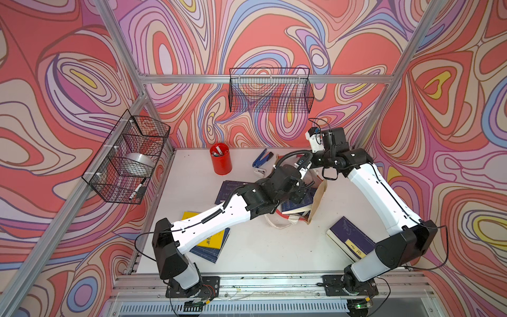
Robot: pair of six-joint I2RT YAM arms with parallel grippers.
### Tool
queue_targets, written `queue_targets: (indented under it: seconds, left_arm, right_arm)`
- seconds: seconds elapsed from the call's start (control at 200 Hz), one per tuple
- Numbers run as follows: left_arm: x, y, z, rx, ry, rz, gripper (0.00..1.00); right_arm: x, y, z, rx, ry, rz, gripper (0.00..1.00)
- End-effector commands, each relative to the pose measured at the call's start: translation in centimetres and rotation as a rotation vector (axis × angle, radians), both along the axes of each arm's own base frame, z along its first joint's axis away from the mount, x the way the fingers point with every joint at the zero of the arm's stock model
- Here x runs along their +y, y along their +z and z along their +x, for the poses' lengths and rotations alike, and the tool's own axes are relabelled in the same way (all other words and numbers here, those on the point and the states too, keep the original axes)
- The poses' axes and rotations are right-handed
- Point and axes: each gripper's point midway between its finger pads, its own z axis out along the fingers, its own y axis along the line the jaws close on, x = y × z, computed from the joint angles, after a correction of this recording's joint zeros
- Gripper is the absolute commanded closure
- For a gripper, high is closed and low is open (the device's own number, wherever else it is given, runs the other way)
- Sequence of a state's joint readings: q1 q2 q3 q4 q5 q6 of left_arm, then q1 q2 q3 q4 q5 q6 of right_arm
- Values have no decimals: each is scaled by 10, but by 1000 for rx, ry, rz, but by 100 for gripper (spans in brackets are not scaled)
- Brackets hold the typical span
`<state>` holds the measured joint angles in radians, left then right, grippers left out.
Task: Put the books into the canvas bag
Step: Place the book in the canvas bag, then adjust the book in the canvas bag.
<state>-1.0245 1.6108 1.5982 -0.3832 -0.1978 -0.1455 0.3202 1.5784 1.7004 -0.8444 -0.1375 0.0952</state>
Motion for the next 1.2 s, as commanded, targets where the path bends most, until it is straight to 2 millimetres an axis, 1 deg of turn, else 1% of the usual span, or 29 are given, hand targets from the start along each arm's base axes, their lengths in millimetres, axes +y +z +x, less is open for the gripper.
queue_targets:
  seconds: [0.0,0.065,0.12,0.2,0.28,0.366,0.416,0.496,0.571,0.651,0.736,0.866,0.931,1.012,1.107,1.197]
  left_arm:
    - [23,-26,1,163,9,27,26]
    - [31,-35,-3,213,0,31,25]
    - [40,-38,-4,225,17,33,24]
    - [50,-39,-5,234,28,34,20]
    - [55,-39,-5,254,20,33,20]
    - [47,-41,-15,287,-87,61,19]
    - [44,-49,-22,314,-151,114,19]
    - [43,-61,-27,388,-198,178,18]
    - [43,-69,-24,457,-177,177,19]
    - [35,-76,-30,541,-209,128,18]
    - [27,-85,-33,604,-224,116,19]
    - [26,-103,-37,686,-208,147,19]
    - [36,-117,-33,695,-144,197,20]
    - [58,-131,-21,629,-11,302,21]
    - [84,-134,-7,459,123,464,20]
    - [96,-135,-5,355,172,581,20]
  right_arm:
    - [1,18,4,-67,-5,17,100]
    - [1,17,4,-63,-7,13,100]
    - [-1,13,5,-53,-13,3,100]
    - [-5,3,9,-33,-32,-26,100]
    - [-4,2,14,-35,-24,-33,100]
    - [1,4,17,-32,-9,-24,100]
    - [4,8,18,-44,5,-9,100]
    - [8,17,16,-80,26,23,100]
    - [9,23,14,-92,30,33,100]
    - [9,26,13,-96,30,36,100]
    - [8,30,10,-108,30,41,100]
    - [6,36,6,-120,27,46,100]
    - [6,39,3,-129,29,44,100]
    - [5,42,0,-142,35,47,100]
    - [6,40,-2,-142,42,48,100]
    - [7,40,-3,-147,47,54,100]
